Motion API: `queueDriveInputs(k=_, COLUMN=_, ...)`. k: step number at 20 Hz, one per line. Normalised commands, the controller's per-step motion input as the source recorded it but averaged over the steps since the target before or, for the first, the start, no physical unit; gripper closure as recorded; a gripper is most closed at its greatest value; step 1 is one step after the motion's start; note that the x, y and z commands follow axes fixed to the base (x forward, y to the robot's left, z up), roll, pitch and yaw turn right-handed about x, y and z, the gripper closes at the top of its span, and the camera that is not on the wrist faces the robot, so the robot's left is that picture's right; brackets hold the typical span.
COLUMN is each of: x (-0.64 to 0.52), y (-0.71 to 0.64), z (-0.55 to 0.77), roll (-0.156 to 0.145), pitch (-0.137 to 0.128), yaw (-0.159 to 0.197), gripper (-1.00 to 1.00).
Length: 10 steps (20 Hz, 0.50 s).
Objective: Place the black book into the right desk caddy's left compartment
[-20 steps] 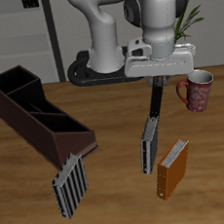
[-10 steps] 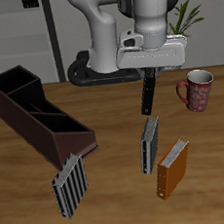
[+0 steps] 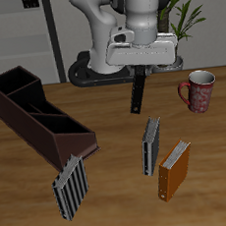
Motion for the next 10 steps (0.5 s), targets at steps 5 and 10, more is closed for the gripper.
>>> queueDriveInputs(k=5, x=-0.01, y=-0.21, z=0.08, roll=-0.027, pitch=-0.009, yaw=0.047, gripper=1.00)
queueDriveInputs(k=10, x=-0.05, y=-0.26, z=0.10, roll=-0.045, pitch=-0.014, yaw=0.074, gripper=1.00)
